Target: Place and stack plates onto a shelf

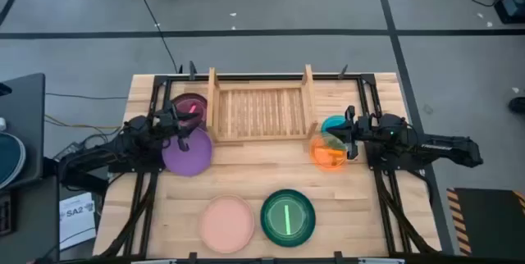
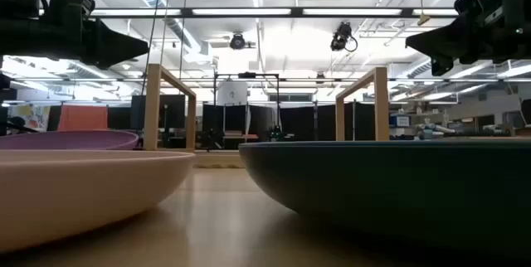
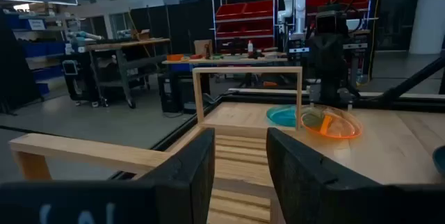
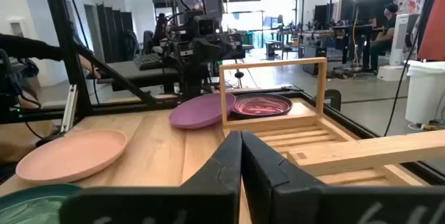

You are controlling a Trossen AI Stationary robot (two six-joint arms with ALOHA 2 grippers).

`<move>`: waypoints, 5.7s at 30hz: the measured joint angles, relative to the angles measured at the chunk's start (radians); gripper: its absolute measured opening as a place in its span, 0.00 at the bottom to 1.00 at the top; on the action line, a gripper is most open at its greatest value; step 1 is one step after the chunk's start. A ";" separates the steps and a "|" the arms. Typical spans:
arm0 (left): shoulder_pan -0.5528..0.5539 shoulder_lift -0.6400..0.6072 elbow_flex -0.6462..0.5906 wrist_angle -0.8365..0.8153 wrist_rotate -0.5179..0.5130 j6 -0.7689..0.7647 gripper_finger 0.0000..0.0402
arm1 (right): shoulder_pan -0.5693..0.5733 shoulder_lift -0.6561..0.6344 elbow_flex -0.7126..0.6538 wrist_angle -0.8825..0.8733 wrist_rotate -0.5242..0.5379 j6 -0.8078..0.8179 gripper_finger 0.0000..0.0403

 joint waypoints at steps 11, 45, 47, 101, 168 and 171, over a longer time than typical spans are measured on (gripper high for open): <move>0.000 0.000 0.000 0.000 0.000 0.000 0.34 | 0.000 0.000 0.000 0.000 0.000 0.000 0.03; 0.000 0.000 0.000 0.000 0.000 0.000 0.34 | 0.000 0.000 0.000 0.000 0.000 0.000 0.03; 0.000 0.000 0.000 0.000 0.000 0.000 0.34 | 0.000 0.000 0.000 0.000 0.000 0.000 0.03; 0.000 0.000 0.000 0.004 0.000 0.000 0.34 | 0.000 0.030 0.281 -0.070 -0.005 0.192 0.50; 0.000 0.000 0.000 0.004 0.000 0.000 0.34 | -0.225 1.136 0.712 -1.179 0.078 0.105 0.49; 0.000 0.000 0.000 0.004 0.000 -0.001 0.34 | -0.225 1.163 0.712 -1.178 0.077 0.105 0.49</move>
